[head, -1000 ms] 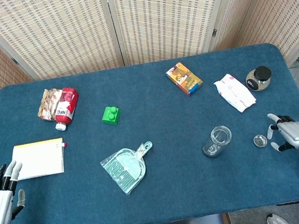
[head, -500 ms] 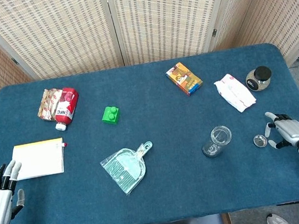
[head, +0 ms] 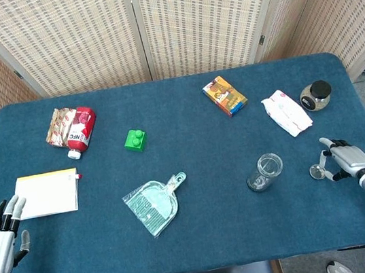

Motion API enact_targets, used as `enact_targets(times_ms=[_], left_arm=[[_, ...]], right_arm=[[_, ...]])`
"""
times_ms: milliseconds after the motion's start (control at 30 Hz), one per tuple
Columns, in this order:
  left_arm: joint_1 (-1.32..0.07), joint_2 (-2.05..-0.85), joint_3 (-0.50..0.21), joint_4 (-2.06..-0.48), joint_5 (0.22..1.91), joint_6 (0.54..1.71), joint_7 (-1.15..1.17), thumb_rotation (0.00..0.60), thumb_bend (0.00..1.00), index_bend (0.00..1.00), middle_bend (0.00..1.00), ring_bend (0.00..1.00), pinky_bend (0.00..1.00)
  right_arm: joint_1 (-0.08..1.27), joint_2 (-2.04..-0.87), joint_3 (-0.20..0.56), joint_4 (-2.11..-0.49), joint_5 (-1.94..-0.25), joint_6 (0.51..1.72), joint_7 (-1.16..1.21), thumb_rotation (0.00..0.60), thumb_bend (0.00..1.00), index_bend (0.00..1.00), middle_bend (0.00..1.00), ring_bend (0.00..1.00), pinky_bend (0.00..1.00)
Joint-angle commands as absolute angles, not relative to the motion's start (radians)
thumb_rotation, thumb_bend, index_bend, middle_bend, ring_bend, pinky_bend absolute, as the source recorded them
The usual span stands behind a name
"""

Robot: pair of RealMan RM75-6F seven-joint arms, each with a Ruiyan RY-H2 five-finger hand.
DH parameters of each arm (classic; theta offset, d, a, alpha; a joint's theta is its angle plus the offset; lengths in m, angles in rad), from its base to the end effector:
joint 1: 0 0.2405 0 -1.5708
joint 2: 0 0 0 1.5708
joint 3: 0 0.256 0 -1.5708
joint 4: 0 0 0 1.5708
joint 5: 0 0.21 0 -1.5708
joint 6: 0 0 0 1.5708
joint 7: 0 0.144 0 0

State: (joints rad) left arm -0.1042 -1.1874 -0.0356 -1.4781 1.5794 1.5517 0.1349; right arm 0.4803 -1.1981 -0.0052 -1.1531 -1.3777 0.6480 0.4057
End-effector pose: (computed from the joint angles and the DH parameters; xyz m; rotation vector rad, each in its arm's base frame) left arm -0.3143 0.1851 0.1515 -1.4800 -0.6637 -0.8412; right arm -0.3880 -0.2966 0.1166 1.6016 -1.3605 0.4267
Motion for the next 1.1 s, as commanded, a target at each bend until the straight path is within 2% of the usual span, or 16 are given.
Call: enact_targets(times_ms=[33,633,1100], left_arm=[[-0.104,-1.187,-0.035,-1.479,1.58,1.553,0.134,0.6,0.54,0.0,0.06,0.0,0.0],[-0.099,-1.179,-0.034,-1.486,1.59,1.567,0.126,0.6,0.54,0.0,0.06,0.0,0.0],[-0.098,-1.178,-0.034,-1.486,1.59,1.568,0.122,0.6,0.54,0.0,0.06,0.0,0.0]], right_arm=[[0.482,-1.203,-0.006,-1.147,-1.377,0.645,0.409,0.6,0.43,0.49,0.0,0.0,0.0],[0.496,-1.237,-0.016,-1.118,-1.385,0.624,0.414,0.6,0.44,0.5,0.0,0.0,0.0],[0.5,-1.248,-0.02,-1.107,-1.386,0.624,0.412,0.6,0.45,0.55,0.0,0.0,0.0]])
